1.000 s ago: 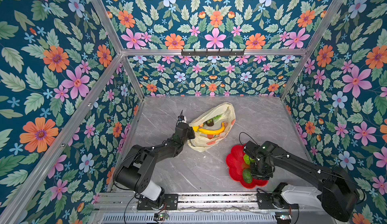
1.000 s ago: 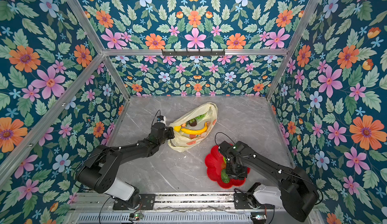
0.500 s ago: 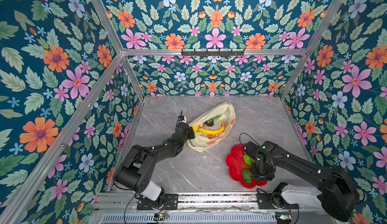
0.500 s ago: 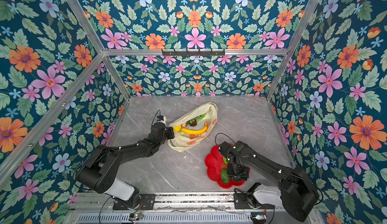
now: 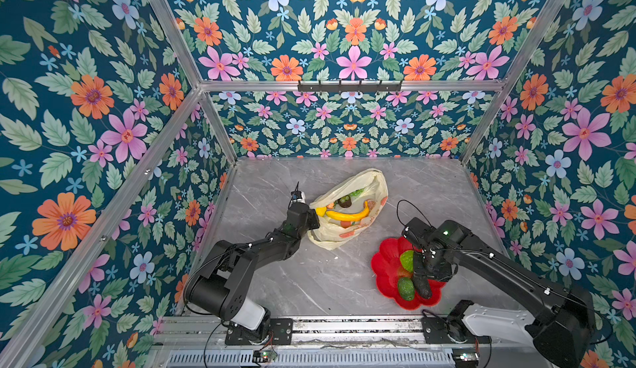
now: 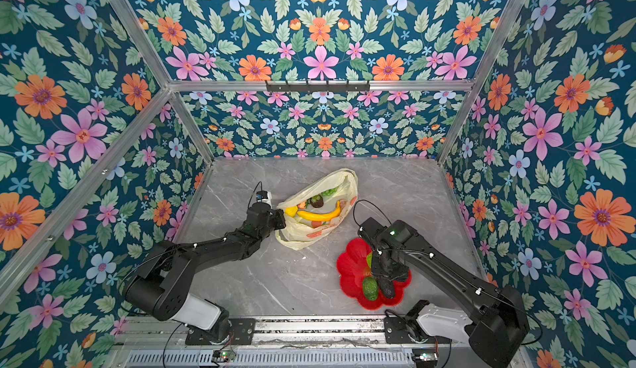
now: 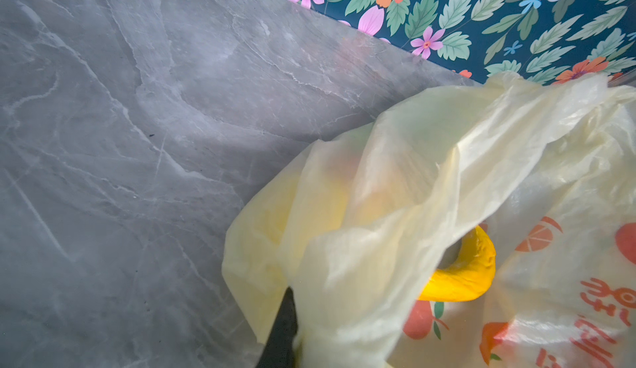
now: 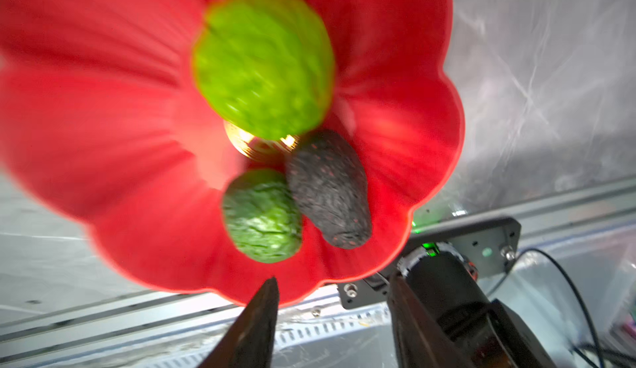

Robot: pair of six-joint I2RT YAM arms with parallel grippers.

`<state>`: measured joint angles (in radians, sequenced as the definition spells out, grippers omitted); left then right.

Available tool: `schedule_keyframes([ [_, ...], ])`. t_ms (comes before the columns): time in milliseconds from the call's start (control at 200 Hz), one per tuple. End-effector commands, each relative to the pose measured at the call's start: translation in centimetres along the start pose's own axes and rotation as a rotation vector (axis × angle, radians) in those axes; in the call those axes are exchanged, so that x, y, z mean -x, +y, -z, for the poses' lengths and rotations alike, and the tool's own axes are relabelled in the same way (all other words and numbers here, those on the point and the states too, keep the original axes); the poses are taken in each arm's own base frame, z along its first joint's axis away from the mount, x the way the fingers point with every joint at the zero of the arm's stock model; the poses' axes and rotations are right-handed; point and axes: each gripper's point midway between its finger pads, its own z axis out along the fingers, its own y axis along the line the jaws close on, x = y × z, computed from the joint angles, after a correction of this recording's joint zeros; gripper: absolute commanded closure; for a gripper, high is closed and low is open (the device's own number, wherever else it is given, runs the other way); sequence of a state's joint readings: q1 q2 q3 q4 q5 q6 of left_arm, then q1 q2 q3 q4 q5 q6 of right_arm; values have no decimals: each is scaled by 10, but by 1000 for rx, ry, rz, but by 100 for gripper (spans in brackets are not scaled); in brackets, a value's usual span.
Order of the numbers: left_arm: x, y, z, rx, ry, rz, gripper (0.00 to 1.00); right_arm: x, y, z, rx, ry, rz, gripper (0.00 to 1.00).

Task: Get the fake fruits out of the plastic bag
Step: 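Lower the dark purple fruit into the red plate and open the right gripper, then move the right gripper back into the bag toward the yellow banana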

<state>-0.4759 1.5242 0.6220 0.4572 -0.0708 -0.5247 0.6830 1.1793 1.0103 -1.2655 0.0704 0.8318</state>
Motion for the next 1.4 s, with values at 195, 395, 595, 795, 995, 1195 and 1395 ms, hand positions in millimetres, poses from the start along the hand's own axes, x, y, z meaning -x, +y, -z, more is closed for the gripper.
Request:
schedule_keyframes([
  [195, 11, -12, 3, -31, -19, -24, 88, 92, 108, 50, 390, -352, 91, 50],
  [395, 15, -8, 8, -17, -42, -20, 89, 142, 167, 53, 469, -476, 165, 54],
  [595, 15, -5, 9, -3, -51, -19, 89, 178, 217, 25, 484, -492, 217, 59],
  [795, 12, -7, 6, -11, -39, -20, 89, 206, 252, -7, 440, -478, 269, 64],
  [995, 14, -8, 7, -16, -43, -19, 88, 229, 263, -23, 357, -502, 295, 69],
  [1195, 14, -9, 7, -21, -40, -18, 88, 247, 263, -41, 283, -499, 291, 73],
  [1395, 13, -11, 8, -30, -39, -16, 88, 260, 271, -42, 278, -510, 309, 74],
])
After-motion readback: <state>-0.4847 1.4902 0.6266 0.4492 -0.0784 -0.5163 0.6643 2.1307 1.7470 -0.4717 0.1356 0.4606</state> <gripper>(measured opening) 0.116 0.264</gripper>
